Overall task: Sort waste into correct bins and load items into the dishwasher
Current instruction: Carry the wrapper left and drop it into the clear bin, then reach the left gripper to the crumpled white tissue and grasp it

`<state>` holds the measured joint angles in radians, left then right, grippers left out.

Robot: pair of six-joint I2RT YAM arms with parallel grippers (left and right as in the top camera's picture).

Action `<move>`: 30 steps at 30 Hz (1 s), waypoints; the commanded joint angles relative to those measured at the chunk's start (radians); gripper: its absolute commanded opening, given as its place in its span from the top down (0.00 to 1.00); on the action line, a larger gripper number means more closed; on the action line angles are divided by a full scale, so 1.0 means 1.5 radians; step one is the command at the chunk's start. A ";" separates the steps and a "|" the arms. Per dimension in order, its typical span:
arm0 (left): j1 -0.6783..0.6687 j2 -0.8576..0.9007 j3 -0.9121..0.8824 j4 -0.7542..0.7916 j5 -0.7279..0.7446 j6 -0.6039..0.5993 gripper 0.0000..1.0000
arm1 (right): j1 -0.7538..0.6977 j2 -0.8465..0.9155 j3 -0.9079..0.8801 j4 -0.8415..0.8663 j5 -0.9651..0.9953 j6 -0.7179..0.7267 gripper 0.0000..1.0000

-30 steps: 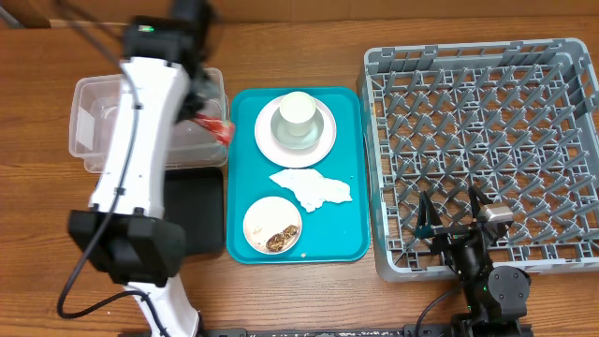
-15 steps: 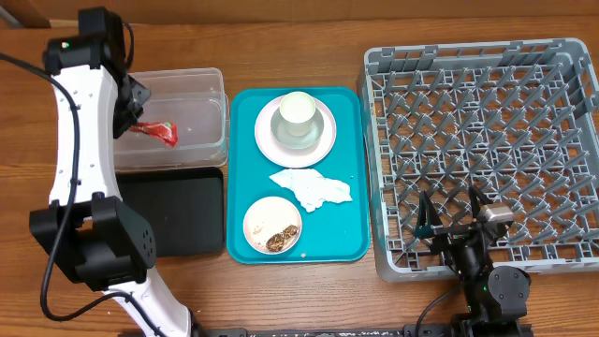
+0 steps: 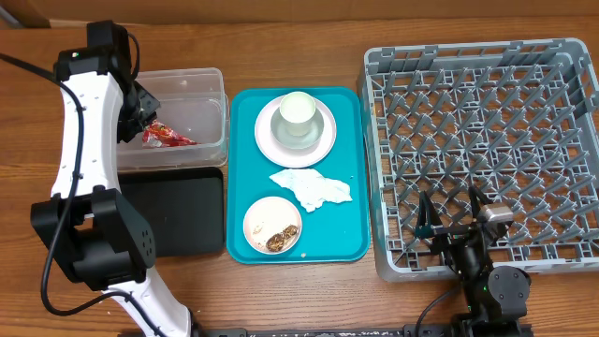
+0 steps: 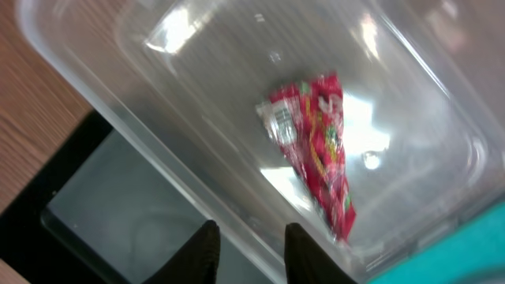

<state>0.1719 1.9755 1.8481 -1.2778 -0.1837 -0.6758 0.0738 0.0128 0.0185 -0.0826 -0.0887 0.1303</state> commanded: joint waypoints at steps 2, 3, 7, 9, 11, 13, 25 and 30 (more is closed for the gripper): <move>-0.037 -0.019 0.053 -0.025 0.078 0.062 0.73 | 0.002 -0.007 -0.007 0.004 0.006 0.001 0.00; -0.049 -0.024 0.064 -0.033 0.093 0.077 0.73 | 0.002 -0.007 -0.007 0.004 0.006 0.001 0.00; -0.109 -0.043 0.082 -0.056 0.156 0.133 0.73 | 0.002 -0.007 -0.007 0.004 0.006 0.001 0.00; -0.144 -0.046 0.082 -0.074 0.182 0.139 0.72 | 0.002 -0.007 -0.007 0.004 0.006 0.001 0.00; -0.180 -0.044 0.080 -0.097 0.213 0.139 0.71 | 0.002 -0.007 -0.007 0.004 0.006 0.001 0.00; -0.220 -0.044 0.069 -0.108 0.238 0.138 0.62 | 0.002 -0.007 -0.007 0.004 0.006 0.001 0.00; -0.483 -0.044 -0.049 -0.014 0.183 0.114 0.61 | 0.002 -0.007 -0.007 0.004 0.006 0.001 0.00; -0.562 -0.044 -0.107 0.051 0.105 0.114 0.43 | 0.002 -0.007 -0.007 0.004 0.006 0.001 0.00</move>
<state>-0.6392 1.9331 1.7279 -1.2232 0.0654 -0.5014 0.0738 0.0128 0.0185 -0.0826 -0.0883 0.1303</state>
